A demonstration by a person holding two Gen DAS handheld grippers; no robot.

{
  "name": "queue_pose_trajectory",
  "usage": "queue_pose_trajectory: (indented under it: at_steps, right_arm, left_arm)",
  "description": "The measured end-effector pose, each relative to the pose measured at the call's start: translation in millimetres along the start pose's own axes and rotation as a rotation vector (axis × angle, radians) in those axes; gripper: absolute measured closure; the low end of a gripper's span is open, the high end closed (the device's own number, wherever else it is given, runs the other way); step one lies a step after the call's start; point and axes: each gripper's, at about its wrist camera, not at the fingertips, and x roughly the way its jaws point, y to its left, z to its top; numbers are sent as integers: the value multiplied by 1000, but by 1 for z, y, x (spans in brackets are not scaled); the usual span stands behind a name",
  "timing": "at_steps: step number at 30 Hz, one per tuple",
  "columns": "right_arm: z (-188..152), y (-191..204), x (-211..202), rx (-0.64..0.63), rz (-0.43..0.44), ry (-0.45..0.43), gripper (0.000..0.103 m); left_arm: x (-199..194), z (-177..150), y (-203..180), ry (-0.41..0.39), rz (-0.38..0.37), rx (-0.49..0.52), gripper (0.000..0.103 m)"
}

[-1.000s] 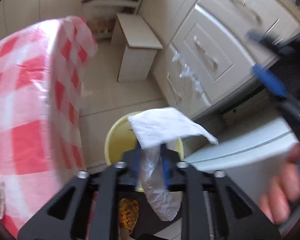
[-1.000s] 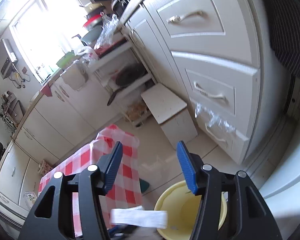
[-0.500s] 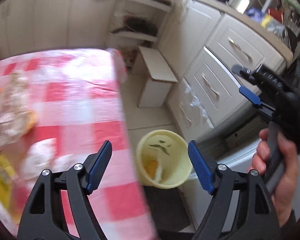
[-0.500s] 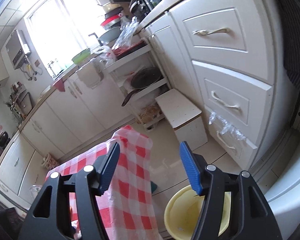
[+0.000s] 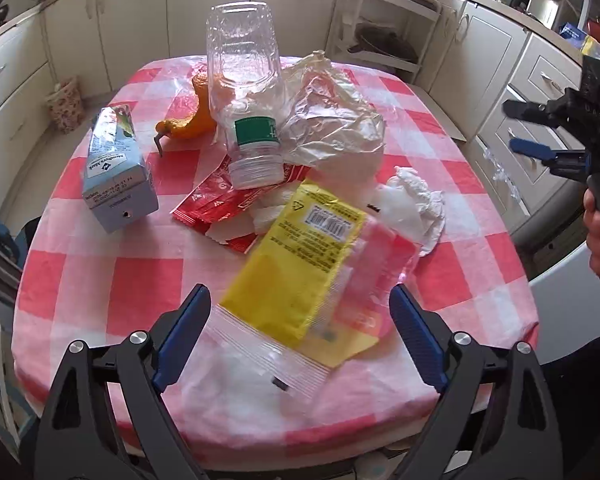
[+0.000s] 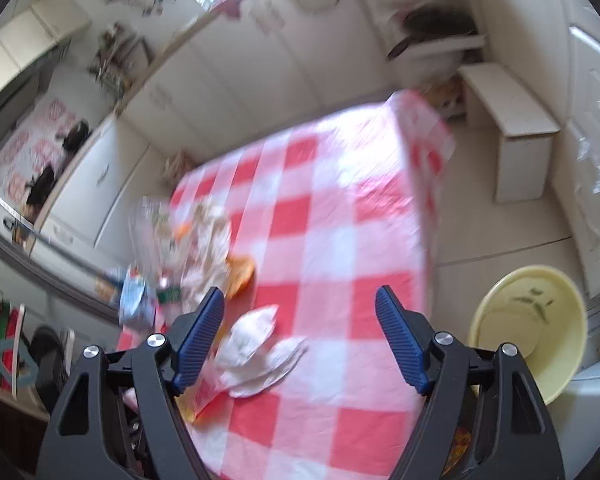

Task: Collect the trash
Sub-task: 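Grasp the yellow snack wrapper with the left tool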

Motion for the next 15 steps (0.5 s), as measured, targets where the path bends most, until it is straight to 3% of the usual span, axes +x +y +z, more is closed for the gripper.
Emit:
queue_pose_trajectory:
  at_steps: [5,10,13,14,15]
  right_arm:
    - [-19,36,38,-79,10,107,28]
    - [-32,62,65,-153,-10,175,28]
    - [-34,68,79,-155,-27,197,28]
    - [-34,69,80,-156,-28,199,29]
    - [-34,70,82,-159,-29,201,31]
  left_arm:
    - [27,6,1,40,-12,42,15]
    - [39,10,-7,30,30,95,13]
    - [35,13,-3,8,59,65,44]
    - [33,15,1,6,46,46,61]
    - [32,16,5,12,19,24,86]
